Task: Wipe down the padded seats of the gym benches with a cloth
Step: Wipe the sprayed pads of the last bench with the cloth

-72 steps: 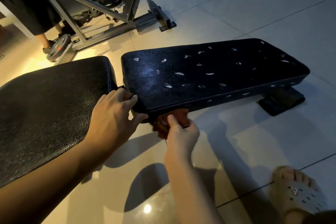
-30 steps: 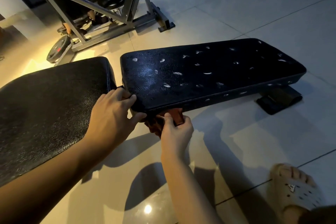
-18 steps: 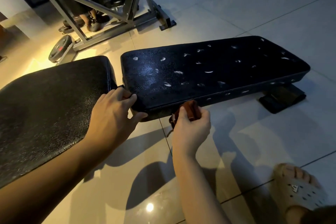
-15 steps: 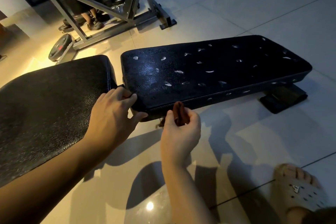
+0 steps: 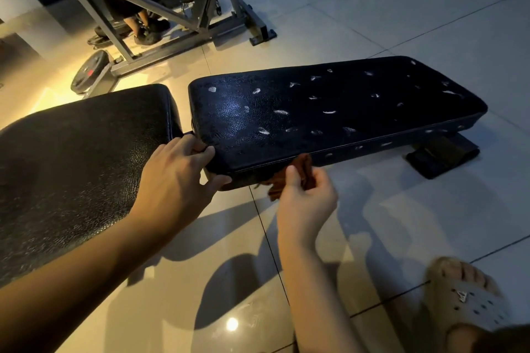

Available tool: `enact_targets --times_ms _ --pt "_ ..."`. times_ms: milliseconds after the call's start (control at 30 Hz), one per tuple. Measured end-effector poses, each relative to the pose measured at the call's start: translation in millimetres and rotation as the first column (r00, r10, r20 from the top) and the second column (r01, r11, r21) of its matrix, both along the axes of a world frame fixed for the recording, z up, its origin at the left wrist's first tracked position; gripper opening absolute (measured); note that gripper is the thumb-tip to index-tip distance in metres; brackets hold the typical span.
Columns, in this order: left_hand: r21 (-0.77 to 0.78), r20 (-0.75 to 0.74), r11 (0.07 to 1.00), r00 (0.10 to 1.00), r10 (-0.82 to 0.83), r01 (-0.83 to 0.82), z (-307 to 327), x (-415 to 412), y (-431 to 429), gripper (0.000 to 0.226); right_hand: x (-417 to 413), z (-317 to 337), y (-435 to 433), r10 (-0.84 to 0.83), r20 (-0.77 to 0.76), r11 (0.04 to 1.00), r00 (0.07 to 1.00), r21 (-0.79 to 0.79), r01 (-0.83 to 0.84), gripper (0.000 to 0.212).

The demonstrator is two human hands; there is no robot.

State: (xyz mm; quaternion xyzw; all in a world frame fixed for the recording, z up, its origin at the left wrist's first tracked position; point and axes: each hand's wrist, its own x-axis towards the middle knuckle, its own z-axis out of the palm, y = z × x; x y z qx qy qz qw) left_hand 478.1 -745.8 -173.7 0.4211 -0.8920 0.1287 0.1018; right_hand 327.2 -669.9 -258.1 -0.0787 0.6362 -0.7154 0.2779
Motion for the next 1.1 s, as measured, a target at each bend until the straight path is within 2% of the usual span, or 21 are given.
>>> enact_targets --times_ms 133,233,300,367,433,467,567,633,667,767,833,900,1033,1100 --pt "0.013 0.023 1.0 0.999 -0.028 0.028 6 -1 -2 0.047 54 5 5 0.182 -0.091 0.981 0.979 -0.045 -0.187 0.018" --pt "0.049 0.03 0.997 0.998 -0.058 0.057 14 3 -5 0.046 71 6 9 0.28 -0.086 0.954 0.956 -0.088 -0.287 0.017" --pt "0.072 0.013 0.996 0.998 -0.062 0.061 17 4 -6 0.046 55 5 10 0.211 -0.015 0.975 0.977 -0.068 -0.212 0.016" --pt "0.073 0.008 0.996 0.998 -0.061 0.06 17 4 -6 0.045 15 -3 5 0.011 0.043 0.999 0.999 0.034 -0.012 0.016" --pt "0.073 0.011 0.996 0.998 -0.055 0.054 16 2 -5 0.044 -22 -6 -1 -0.138 0.044 0.986 0.989 0.096 0.133 0.016" --pt "0.067 0.013 0.996 0.998 -0.055 0.054 15 1 -5 0.044 -29 -4 -4 -0.147 0.033 0.985 0.989 0.093 0.143 0.013" --pt "0.053 0.022 0.997 0.998 -0.059 0.058 14 1 -5 0.043 8 9 -4 -0.038 -0.025 0.999 0.999 0.028 0.038 0.01" --pt "0.046 0.036 0.997 0.998 -0.059 0.057 13 2 -5 0.045 34 15 3 0.091 -0.003 0.995 0.996 -0.034 -0.091 0.012" --pt "0.046 0.037 0.998 0.998 -0.056 0.054 13 2 -5 0.046 32 14 4 0.104 0.024 0.994 0.994 -0.034 -0.103 0.013" --pt "0.055 0.026 0.998 0.999 -0.037 0.035 13 1 -4 0.048 -16 -6 -7 -0.058 0.105 0.995 0.993 0.087 0.049 0.015" --pt "0.048 0.019 0.998 0.999 -0.037 0.036 12 0 -3 0.046 -41 -14 -12 -0.132 0.129 0.987 0.983 0.104 0.119 0.015" --pt "0.047 0.023 0.998 0.999 -0.04 0.039 12 0 -3 0.046 -29 -8 -12 -0.103 0.085 0.991 0.991 0.09 0.095 0.014" --pt "0.031 0.057 0.999 0.998 -0.034 0.033 11 1 -5 0.049 25 7 -3 0.107 0.043 0.994 0.993 -0.006 -0.107 0.013" --pt "0.044 0.062 0.999 0.998 -0.022 0.019 11 0 -5 0.052 3 2 -5 0.038 0.086 0.999 0.996 0.033 -0.04 0.015"
